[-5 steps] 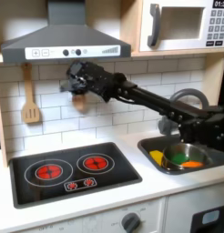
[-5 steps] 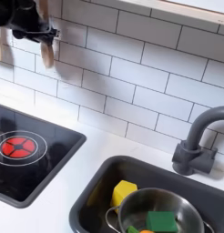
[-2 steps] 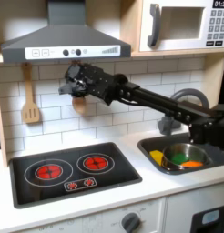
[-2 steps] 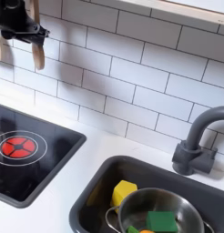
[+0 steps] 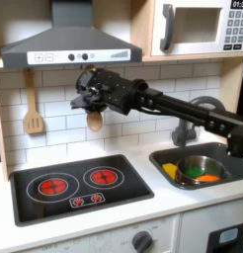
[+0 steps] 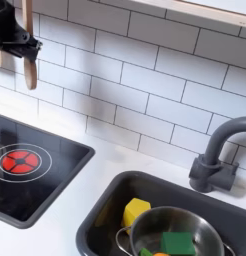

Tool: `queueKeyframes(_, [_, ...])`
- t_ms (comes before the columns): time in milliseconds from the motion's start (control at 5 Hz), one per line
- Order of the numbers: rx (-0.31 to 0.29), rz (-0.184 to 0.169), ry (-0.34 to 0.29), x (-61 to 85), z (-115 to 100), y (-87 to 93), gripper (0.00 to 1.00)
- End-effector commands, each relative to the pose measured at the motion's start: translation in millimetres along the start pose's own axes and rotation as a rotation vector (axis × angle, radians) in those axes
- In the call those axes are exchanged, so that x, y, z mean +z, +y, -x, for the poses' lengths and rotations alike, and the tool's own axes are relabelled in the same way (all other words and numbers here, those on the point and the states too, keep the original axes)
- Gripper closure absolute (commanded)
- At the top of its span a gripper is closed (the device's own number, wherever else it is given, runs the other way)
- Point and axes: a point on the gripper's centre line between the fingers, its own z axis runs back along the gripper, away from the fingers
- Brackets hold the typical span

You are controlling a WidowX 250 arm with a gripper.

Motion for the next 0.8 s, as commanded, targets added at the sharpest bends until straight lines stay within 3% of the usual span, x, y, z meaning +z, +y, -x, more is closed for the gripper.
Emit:
queueKeyframes(0, [-0.045, 0.009, 0.057, 15.2, 18, -14.4, 1.0])
queueKeyframes(200, [-0.101, 0.018, 0.174, 16.4, 34, -22.7, 1.0])
queueKeyframes(600, [-0.24, -0.014, 0.445, -1.0, 65, -37.2, 1.0])
